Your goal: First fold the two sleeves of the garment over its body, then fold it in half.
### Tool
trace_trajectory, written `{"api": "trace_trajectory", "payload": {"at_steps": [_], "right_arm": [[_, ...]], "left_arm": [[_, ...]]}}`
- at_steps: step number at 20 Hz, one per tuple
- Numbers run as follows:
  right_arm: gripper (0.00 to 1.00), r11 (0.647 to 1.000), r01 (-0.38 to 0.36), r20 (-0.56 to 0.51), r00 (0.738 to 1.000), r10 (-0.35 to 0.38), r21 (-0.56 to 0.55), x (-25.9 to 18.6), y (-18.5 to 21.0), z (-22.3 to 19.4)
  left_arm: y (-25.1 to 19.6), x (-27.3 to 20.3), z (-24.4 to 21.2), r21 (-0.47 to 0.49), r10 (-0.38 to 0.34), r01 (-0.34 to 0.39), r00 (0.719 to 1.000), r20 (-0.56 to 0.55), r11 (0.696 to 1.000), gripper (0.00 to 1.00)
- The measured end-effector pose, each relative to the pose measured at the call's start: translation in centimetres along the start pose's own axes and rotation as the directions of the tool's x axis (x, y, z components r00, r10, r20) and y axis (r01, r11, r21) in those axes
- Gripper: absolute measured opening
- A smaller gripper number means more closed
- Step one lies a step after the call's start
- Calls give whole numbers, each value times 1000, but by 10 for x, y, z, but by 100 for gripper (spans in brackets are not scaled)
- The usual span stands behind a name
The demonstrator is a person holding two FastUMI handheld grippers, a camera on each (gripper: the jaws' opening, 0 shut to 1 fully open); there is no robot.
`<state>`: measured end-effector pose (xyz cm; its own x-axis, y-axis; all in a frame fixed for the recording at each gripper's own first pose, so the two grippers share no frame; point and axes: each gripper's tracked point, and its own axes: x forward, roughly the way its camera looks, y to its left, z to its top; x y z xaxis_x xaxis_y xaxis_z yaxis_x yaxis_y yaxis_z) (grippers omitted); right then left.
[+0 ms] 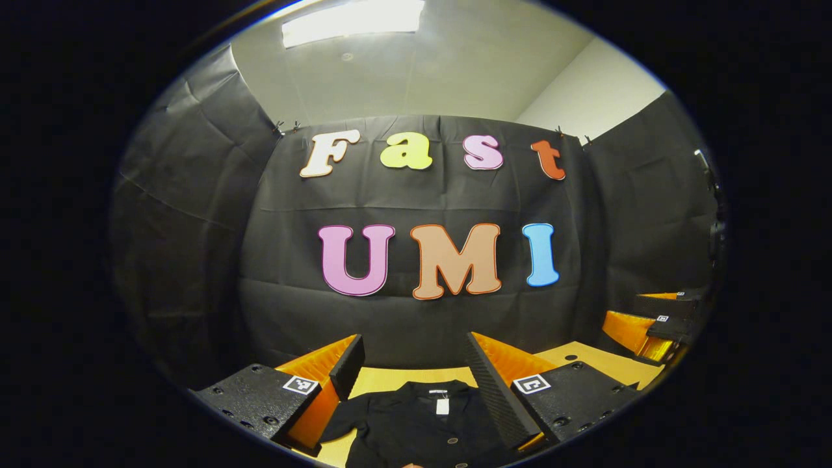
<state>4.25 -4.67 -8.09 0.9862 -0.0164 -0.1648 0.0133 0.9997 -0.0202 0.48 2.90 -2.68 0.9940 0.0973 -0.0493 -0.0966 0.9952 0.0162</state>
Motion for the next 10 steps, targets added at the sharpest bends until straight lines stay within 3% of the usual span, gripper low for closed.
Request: {"api": "trace_trajectory", "payload": {"at_steps": [10], "right_arm": [[99, 987, 138, -218, 964, -153, -81, 23, -122, -99]], "left_arm": [[-27, 12, -7, 26, 10, -9, 1000, -25, 1000, 93]]}}
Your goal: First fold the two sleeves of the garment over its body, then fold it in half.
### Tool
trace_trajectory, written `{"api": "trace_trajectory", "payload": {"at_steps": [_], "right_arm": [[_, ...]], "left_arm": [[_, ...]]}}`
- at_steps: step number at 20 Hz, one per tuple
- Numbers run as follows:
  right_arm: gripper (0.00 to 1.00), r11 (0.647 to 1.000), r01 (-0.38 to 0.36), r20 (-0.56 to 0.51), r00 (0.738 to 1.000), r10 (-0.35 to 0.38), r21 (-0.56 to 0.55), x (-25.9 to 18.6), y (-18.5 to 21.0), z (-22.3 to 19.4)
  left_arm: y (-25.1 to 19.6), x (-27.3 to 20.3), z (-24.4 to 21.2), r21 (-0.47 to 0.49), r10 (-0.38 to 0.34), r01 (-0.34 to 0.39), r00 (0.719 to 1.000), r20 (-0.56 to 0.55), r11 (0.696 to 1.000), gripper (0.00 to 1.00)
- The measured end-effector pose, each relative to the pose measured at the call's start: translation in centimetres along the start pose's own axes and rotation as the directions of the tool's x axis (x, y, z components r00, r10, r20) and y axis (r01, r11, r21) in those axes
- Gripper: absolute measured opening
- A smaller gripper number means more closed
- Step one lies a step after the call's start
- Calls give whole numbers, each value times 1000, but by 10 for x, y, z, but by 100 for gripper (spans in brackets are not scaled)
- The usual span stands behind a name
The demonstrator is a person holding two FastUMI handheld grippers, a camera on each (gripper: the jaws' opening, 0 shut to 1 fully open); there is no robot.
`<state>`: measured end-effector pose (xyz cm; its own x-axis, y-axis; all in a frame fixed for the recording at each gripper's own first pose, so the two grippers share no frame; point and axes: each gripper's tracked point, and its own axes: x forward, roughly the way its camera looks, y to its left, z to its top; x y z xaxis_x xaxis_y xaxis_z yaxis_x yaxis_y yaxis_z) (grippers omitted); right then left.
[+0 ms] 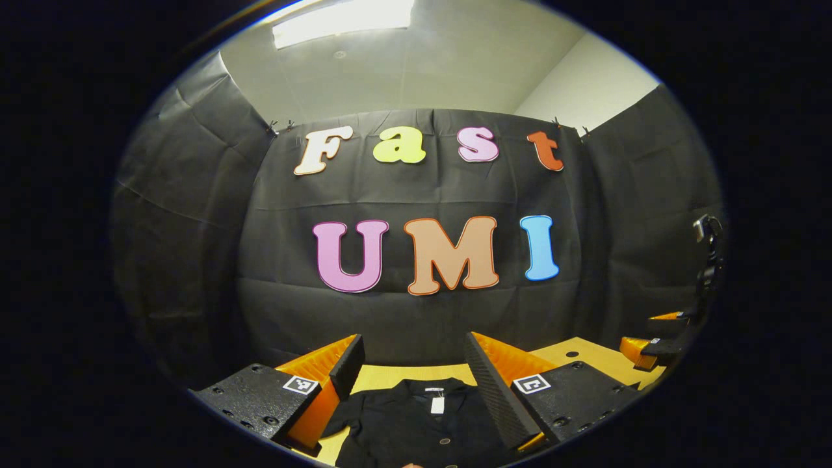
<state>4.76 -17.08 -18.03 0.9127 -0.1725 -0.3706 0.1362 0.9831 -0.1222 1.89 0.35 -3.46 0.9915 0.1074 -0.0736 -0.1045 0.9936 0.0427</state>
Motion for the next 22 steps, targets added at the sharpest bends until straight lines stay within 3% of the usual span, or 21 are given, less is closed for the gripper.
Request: {"api": "trace_trajectory", "payload": {"at_steps": [4, 9, 18, 20, 22], "right_arm": [[98, 999, 28, -129, 991, -34, -47, 25, -34, -60], [98, 997, 37, -324, 944, -58, -71, 46, -69, -140], [99, 996, 77, -615, 784, -84, -38, 52, -117, -255], [100, 998, 51, -688, 724, -52, -22, 45, -115, -273], [100, 997, 59, -682, 731, -15, 41, 49, -111, -270]], "left_arm": [[-8, 6, -3, 19, 13, -13, 1000, -11, 1000, 93], [-17, 12, -8, 42, 32, -31, 999, -30, 999, 93], [-41, 18, -24, 64, 52, -47, 996, -72, 997, 93], [-47, 20, -24, 70, 50, -45, 996, -74, 997, 93], [-50, 23, -25, 79, 51, -45, 996, -77, 996, 93]]}}
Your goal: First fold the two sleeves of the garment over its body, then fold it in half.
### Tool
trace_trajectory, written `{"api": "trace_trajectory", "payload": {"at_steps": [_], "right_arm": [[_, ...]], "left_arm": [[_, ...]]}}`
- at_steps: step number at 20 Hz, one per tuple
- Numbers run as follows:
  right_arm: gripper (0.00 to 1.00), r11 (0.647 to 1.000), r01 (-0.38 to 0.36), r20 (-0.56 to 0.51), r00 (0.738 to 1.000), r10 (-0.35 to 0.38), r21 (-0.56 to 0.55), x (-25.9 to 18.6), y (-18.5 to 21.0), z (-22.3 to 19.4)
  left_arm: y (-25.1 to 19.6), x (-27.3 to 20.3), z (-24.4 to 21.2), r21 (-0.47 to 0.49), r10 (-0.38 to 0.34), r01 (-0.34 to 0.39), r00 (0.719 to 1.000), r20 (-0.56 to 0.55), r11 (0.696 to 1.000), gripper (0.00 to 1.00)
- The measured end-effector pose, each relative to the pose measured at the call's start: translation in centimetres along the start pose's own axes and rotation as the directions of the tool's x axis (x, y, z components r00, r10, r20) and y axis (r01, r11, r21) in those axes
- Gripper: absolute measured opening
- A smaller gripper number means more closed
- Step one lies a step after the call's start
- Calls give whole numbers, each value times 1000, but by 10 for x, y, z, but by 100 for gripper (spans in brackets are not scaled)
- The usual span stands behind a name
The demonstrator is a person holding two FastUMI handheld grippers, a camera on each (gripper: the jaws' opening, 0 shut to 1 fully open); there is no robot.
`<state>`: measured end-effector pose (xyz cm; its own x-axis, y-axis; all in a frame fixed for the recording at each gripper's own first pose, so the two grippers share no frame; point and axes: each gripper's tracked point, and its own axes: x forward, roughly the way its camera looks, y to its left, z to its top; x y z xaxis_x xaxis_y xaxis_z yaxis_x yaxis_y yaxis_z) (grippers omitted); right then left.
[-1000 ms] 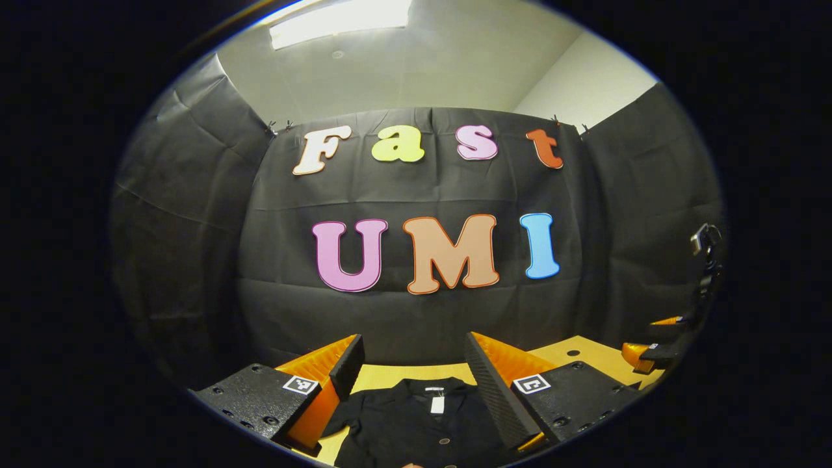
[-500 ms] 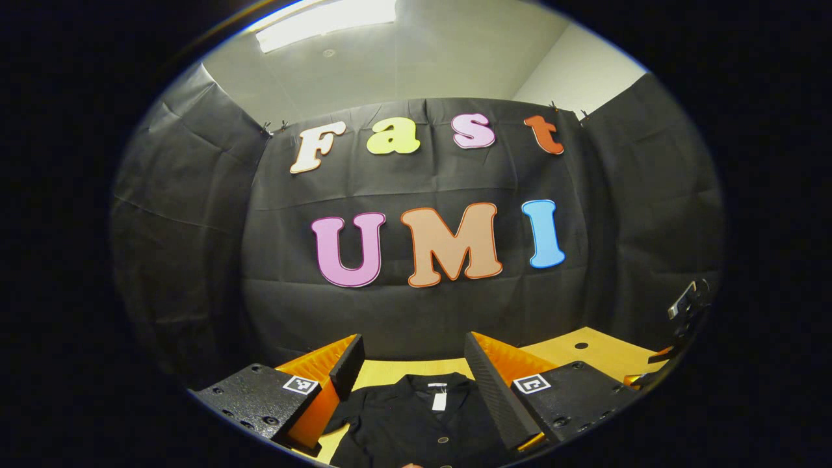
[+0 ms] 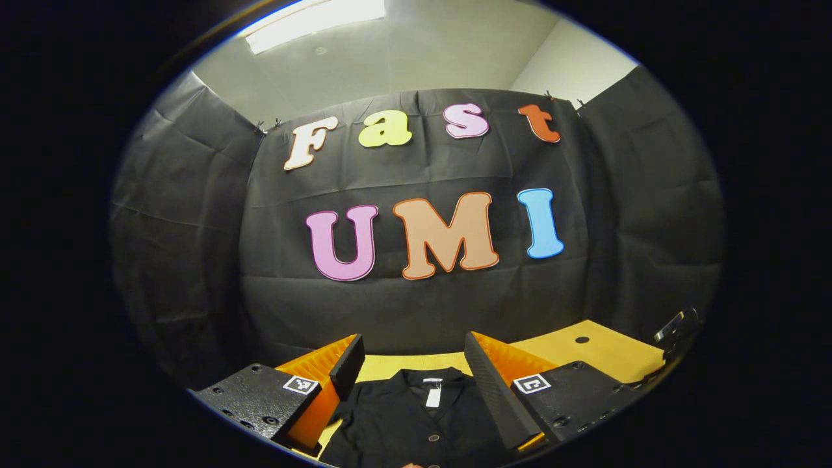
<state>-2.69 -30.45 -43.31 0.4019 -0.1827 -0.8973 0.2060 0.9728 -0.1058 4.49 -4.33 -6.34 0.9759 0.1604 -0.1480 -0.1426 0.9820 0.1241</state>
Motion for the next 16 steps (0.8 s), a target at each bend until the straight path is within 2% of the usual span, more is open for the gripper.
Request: {"api": "trace_trajectory", "payload": {"at_steps": [4, 6, 8, 9, 12, 14, 16], "right_arm": [[94, 997, -51, -30, 998, 53, 49, 5, 9, -3], [51, 997, -71, -10, 997, 71, 21, 5, 23, 2], [7, 999, -47, -3, 999, 47, -7, 4, 24, 2], [2, 998, -61, -6, 998, 61, 3, -1, 29, 1], [3, 994, -93, 91, 992, 88, 58, -19, 49, 34], [3, 986, -128, 182, 978, 107, 106, -47, 63, 65], [3, 985, -149, 252, 960, 124, 82, -68, 83, 90]], "left_arm": [[-6, 3, -4, 2, 7, -7, 1000, -6, 1000, 93], [-7, 3, -8, -8, 4, -4, 1000, -17, 1000, 93], [-1, 2, -8, -7, 10, -10, 1000, -14, 1000, 93], [4, 3, -7, -6, 12, -13, 1000, -7, 1000, 94], [18, 4, -9, -1, 1, -1, 1000, 6, 1000, 93], [31, 5, -12, -10, -1, 1, 1000, -1, 1000, 93], [52, 4, -11, -15, 13, -13, 1000, 15, 1000, 94]]}}
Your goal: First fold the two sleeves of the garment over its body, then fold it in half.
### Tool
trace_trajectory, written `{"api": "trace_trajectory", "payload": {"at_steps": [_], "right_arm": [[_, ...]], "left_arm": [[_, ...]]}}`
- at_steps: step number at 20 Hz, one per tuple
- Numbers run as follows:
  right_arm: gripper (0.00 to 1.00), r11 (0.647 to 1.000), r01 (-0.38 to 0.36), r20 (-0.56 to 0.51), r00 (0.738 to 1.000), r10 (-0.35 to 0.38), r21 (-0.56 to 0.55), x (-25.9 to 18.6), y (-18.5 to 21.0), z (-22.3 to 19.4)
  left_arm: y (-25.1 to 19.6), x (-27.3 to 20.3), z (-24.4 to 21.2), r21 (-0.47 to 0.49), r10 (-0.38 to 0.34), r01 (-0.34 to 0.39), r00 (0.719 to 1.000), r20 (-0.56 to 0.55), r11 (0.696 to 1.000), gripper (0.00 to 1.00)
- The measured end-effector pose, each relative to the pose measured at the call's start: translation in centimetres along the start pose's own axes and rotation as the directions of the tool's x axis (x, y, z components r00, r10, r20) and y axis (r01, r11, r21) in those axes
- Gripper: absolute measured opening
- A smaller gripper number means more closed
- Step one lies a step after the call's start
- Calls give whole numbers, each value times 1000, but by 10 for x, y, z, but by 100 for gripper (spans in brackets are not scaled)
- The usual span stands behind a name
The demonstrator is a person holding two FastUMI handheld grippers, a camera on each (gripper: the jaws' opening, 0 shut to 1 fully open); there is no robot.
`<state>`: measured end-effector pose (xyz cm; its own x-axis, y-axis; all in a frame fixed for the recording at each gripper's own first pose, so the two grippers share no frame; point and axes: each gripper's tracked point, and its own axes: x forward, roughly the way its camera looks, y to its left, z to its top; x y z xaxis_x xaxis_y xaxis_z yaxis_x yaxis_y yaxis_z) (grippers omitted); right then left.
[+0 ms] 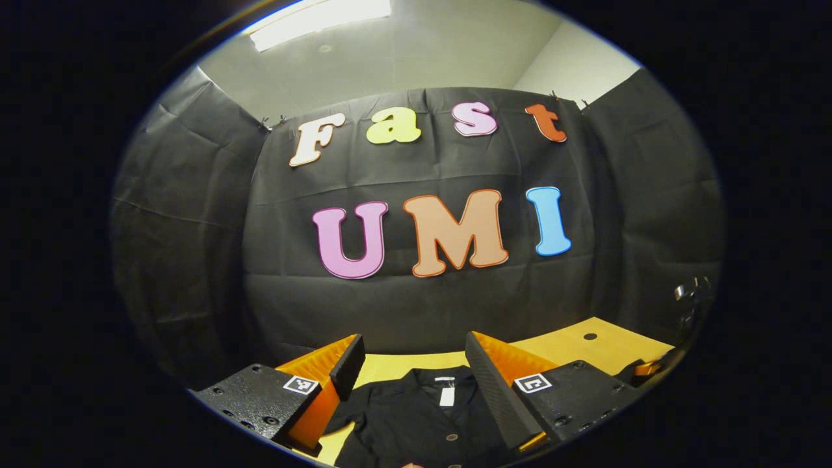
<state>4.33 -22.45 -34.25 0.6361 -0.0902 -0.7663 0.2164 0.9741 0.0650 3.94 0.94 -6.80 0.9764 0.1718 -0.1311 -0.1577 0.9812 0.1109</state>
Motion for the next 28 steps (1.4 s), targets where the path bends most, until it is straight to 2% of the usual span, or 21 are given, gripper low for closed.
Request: {"api": "trace_trajectory", "payload": {"at_steps": [4, 8, 12, 13, 14, 20, 28], "right_arm": [[3, 995, -53, 57, 997, 58, -81, -16, 56, 30], [3, 982, -136, 78, 986, 146, -129, -27, 123, 48], [3, 963, -216, 107, 966, 234, -159, -35, 192, 66], [0, 958, -234, 110, 961, 254, -169, -36, 210, 71], [3, 952, -249, 114, 956, 271, -180, -37, 226, 73], [2, 914, -319, 93, 932, 351, -249, -32, 312, 68], [2, 873, -370, 36, 915, 401, -318, -16, 400, 41]], "left_arm": [[30, -1, -9, -22, 17, -18, 1000, -17, 1000, 93], [64, -6, -15, -26, 48, -49, 999, -26, 998, 94], [97, -11, -20, -26, 83, -84, 996, -31, 996, 94], [105, -13, -22, -27, 91, -92, 995, -34, 995, 93], [114, -14, -24, -26, 101, -102, 994, -38, 994, 93], [169, -26, -42, -24, 165, -167, 984, -64, 986, 94], [231, -42, -71, -10, 239, -241, 964, -115, 970, 94]]}}
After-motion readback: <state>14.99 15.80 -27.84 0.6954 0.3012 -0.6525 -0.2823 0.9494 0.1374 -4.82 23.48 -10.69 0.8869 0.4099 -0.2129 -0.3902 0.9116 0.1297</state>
